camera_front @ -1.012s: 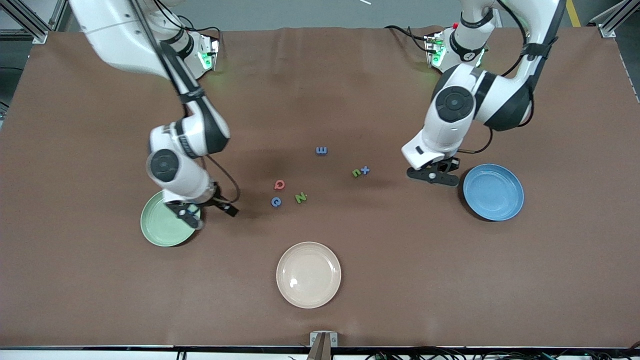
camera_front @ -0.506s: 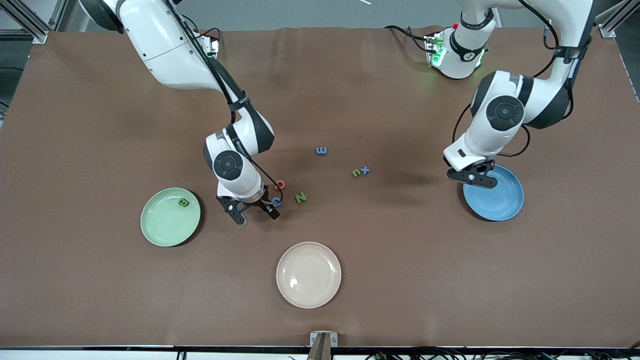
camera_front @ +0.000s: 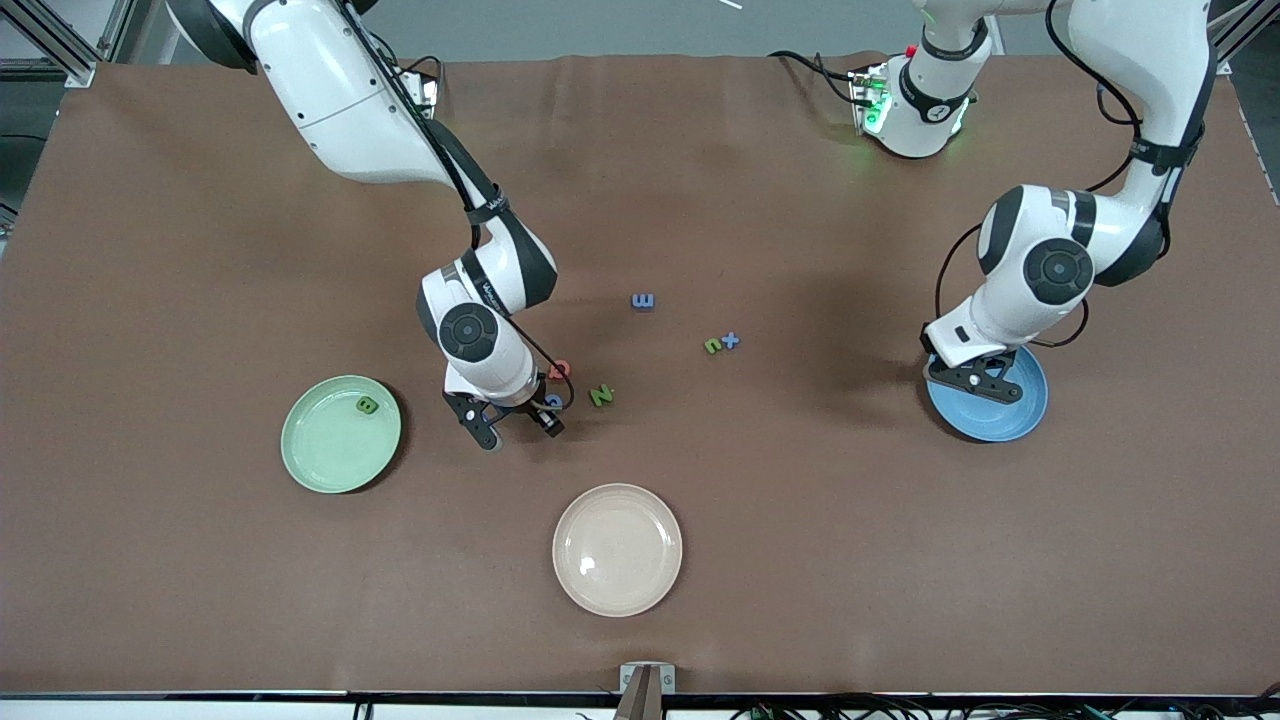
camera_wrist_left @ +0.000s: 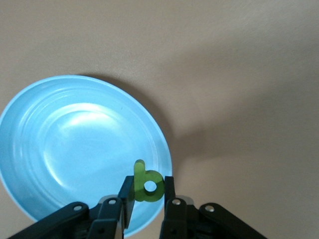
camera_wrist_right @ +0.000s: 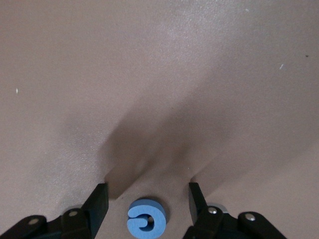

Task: Sort upper and lower case letters into plates
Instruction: 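Grasp blue C with the right gripper while the left gripper lowers b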

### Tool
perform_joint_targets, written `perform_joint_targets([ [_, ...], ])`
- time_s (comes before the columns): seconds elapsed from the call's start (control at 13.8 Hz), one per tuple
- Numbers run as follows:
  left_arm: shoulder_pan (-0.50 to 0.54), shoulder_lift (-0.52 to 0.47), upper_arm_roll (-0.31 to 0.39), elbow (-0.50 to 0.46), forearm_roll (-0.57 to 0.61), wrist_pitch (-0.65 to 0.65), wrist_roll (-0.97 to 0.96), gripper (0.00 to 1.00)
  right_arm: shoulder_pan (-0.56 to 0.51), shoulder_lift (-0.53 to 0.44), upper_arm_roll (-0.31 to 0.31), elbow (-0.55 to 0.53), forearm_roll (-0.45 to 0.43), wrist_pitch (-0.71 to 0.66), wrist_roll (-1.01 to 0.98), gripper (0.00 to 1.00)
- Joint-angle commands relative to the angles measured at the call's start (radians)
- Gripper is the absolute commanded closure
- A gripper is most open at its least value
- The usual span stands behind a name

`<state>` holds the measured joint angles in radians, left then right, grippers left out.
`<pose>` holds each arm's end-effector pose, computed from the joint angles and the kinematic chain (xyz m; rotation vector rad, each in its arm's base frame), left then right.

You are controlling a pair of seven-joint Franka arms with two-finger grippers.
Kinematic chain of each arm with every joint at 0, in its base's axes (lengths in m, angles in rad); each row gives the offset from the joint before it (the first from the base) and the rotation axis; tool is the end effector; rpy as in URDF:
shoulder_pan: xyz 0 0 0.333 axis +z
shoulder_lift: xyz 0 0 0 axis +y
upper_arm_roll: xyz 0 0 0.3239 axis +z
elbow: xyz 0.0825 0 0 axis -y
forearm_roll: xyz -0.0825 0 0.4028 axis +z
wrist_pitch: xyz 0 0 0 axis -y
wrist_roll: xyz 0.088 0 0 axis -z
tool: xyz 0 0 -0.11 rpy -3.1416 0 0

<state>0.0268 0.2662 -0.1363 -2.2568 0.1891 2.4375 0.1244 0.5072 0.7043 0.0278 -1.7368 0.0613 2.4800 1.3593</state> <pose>0.5409 -0.0599 0.2277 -3.0043 0.5776 0.1239 0.5923 0.3491 0.1653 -2.7845 1.3091 0.0356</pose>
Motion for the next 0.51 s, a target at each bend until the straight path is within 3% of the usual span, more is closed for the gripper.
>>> perform_joint_targets([
  [0.0, 0.014, 0.036, 0.0, 0.028, 0.033, 0.009, 0.038, 0.87, 0.019, 0.008, -0.008, 0.017, 0.002, -0.016, 0.032, 0.3],
  [0.43, 0.073, 0.08, -0.003, 0.036, 0.069, 0.037, 0.075, 0.86, 0.05, 0.008, -0.008, 0.017, 0.0, -0.019, 0.049, 0.4],
])
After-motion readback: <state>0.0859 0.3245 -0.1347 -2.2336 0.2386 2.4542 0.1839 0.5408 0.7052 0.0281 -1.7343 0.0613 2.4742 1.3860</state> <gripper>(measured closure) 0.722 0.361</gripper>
